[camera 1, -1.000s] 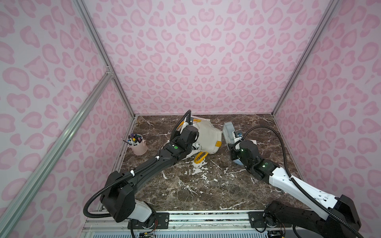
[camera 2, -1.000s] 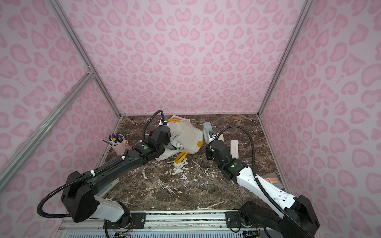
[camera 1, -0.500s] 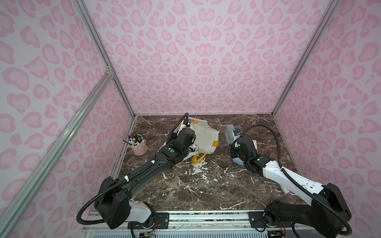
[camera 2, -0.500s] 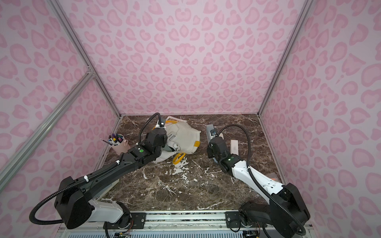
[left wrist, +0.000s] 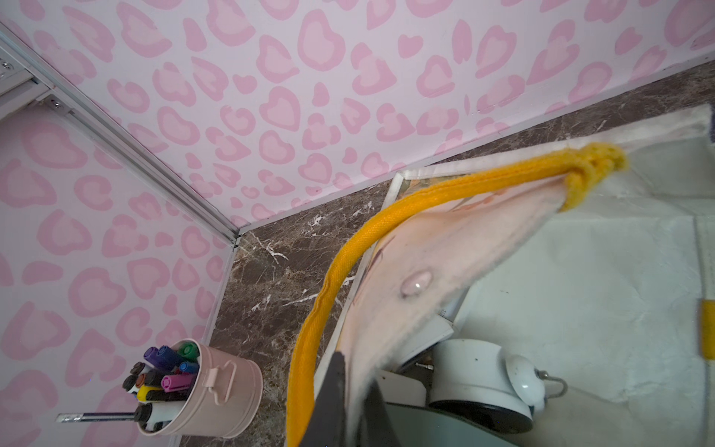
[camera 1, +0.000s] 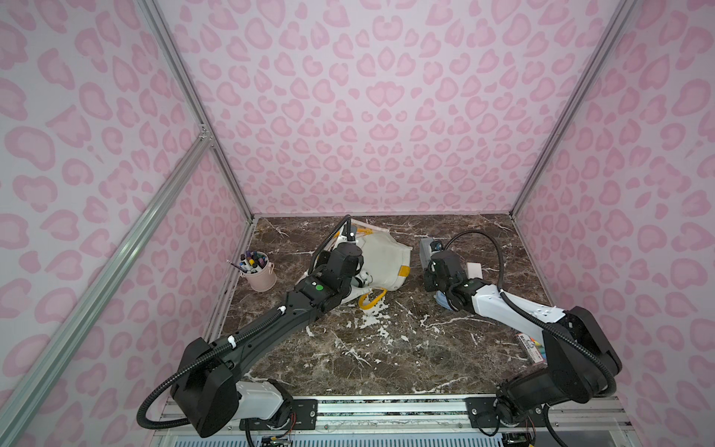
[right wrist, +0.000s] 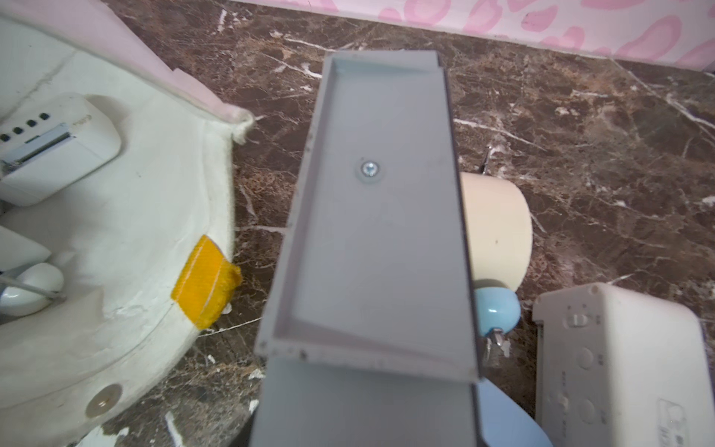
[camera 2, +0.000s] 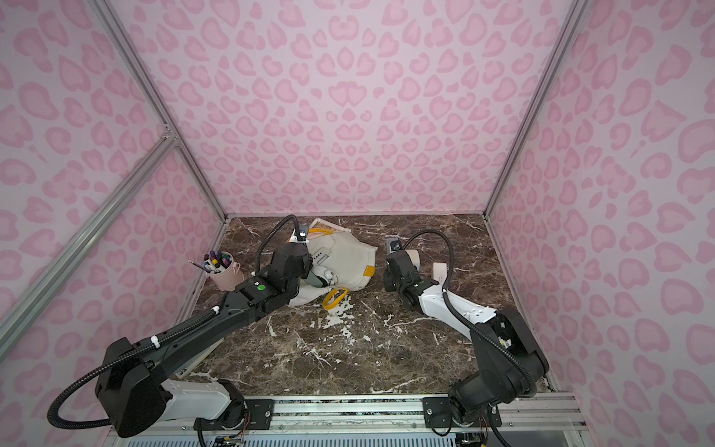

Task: Take the alarm clock out of the canvas bag
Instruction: Place the alarm at the center of the board.

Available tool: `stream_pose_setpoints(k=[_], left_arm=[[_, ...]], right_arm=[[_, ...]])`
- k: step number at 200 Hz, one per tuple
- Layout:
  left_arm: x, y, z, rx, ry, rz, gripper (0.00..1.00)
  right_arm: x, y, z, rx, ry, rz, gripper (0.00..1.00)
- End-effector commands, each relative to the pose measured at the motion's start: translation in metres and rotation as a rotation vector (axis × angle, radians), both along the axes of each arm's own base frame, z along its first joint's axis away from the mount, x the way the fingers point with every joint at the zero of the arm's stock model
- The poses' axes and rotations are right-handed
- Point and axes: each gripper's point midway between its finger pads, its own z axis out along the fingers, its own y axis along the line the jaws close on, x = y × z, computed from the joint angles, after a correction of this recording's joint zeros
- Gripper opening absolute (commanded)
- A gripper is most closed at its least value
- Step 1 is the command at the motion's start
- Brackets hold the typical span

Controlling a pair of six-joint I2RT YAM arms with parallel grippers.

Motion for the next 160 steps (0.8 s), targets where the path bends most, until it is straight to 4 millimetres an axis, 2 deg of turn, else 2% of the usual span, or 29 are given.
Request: stream_pose_setpoints(k=[1,103,160], left_arm=[[0.001,-0.001,0.007,-0.011,-0.029,-0.015,0.03],[0.003,-0.008,0.010,-0.024,-0.029,-0.044,0.03],[0.003,-0.008,0.011,-0.024,-0.030,-0.041,0.03]], right_arm=[[0.016,0.004,0.008,0.028,-0.052,-0.026,0.14],[0.047,0.004,-0.017,-0.005,0.011,-0.069,0.15],[0.052,-0.002,-0.027,-0.017,0.040,-0.090,0.16]])
